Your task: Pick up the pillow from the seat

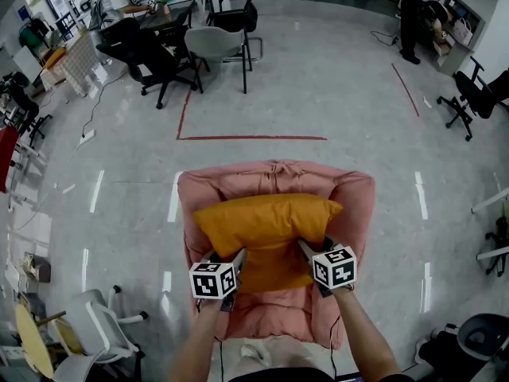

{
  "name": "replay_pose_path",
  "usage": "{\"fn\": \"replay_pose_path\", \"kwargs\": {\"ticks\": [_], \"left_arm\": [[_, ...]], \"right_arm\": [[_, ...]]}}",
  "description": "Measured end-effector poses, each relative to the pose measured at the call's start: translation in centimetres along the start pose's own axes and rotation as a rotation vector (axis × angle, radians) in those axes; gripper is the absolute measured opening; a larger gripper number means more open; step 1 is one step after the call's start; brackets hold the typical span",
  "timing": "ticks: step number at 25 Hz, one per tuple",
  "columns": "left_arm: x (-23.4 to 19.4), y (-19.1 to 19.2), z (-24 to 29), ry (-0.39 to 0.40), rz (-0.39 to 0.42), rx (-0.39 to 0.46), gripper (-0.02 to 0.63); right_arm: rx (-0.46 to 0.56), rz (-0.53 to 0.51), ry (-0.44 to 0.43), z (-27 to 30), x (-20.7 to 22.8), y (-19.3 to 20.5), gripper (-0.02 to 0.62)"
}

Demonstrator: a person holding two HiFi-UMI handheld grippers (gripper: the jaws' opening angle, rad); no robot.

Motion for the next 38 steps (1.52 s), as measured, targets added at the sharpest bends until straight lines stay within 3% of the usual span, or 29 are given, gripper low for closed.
{"fn": "replay_pose_path", "kwargs": {"ticks": [10,38], "left_arm": [[1.9,0.2,-3.4,0.032,0.039,0.028,0.213],[5.7,-1.6,-15.7,0.111,0.125,0.224,0.215]], "right_arm": [[0.059,-0.013,0.024,-3.7,-1.9,-0.2,0.173],[0.248,-0.091,0.113,-15.1,-10.3,-3.7,0.175]]}}
Point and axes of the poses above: the fingertips, and each gripper's own axes: z forward along the fingers, x to its right, y out of its underside, the point moved 7 cm from there along -z, backward along the fingers
